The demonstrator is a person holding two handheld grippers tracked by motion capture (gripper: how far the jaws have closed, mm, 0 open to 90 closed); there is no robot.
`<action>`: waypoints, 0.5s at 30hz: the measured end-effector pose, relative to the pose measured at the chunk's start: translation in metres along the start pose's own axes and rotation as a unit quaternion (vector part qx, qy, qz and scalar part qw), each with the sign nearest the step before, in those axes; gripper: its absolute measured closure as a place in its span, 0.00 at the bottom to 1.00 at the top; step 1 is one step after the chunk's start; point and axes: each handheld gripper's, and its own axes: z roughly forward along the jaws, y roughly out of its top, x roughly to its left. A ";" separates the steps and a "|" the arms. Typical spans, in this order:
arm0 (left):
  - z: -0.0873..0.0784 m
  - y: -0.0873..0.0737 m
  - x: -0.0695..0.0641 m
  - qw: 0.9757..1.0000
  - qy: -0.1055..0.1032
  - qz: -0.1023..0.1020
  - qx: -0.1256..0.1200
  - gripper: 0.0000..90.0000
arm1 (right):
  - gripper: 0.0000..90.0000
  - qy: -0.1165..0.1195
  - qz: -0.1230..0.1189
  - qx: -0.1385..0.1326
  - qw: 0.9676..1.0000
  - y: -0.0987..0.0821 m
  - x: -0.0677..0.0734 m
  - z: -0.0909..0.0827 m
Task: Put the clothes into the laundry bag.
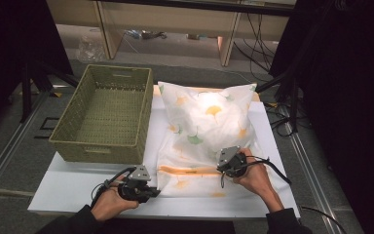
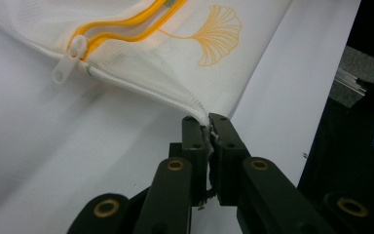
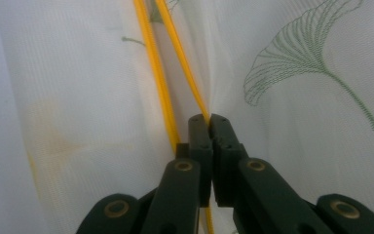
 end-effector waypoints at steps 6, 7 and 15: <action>-0.005 -0.001 0.012 1.000 0.021 -0.014 -0.002 0.97 | 0.99 0.000 0.005 -0.017 1.000 0.001 -0.003 -0.003; -0.005 -0.001 0.011 1.000 0.018 -0.019 -0.009 0.97 | 0.99 0.000 0.011 -0.018 1.000 0.001 -0.002 -0.004; -0.006 0.001 0.007 0.999 0.007 -0.030 -0.009 0.80 | 0.94 0.004 0.011 -0.032 0.999 0.001 -0.003 -0.009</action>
